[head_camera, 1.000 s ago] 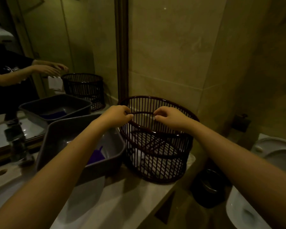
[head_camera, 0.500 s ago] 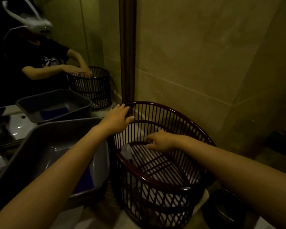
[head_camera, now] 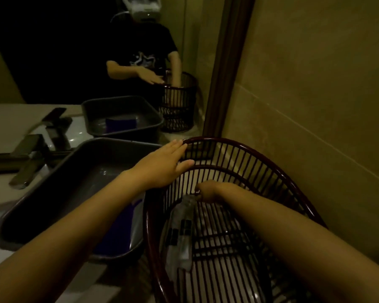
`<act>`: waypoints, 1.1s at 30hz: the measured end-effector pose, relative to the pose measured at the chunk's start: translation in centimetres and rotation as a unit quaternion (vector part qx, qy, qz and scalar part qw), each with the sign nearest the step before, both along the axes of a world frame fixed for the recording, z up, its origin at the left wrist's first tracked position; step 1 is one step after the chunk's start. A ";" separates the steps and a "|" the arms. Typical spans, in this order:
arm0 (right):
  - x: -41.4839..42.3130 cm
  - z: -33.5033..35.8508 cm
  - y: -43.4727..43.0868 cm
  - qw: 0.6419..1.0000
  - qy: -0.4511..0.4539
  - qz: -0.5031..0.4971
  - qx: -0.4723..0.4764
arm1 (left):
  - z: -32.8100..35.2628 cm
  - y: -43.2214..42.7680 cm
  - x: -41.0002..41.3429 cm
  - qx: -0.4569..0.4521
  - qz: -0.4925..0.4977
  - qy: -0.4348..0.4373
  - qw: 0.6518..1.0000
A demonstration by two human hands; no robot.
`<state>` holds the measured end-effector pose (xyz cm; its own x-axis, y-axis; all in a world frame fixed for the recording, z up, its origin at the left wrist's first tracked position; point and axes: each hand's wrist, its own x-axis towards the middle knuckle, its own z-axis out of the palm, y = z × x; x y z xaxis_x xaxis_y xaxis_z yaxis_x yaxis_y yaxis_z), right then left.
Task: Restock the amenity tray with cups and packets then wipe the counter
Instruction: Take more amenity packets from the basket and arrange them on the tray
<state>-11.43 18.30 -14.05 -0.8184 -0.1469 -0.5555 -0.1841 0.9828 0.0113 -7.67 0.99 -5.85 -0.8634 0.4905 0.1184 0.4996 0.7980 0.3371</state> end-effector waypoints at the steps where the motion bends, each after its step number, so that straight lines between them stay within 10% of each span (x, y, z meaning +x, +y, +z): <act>1: -0.4 -1.0 0.3 1.000 -0.002 0.005 0.001 | 0.0 0.0 0.0 0.008 0.004 -0.008 1.000; 21: -1.4 -8.4 -0.4 0.890 0.102 -0.342 -0.285 | 1.0 0.5 1.7 0.018 0.040 -0.039 0.998; 30: -2.6 -5.1 -0.2 0.775 -0.051 -0.460 -0.431 | 1.2 0.5 1.7 0.003 0.038 -0.042 0.998; 33: -2.2 -3.9 0.4 0.803 -0.086 -0.427 -0.405 | 1.3 0.6 1.8 -0.007 0.035 -0.043 0.998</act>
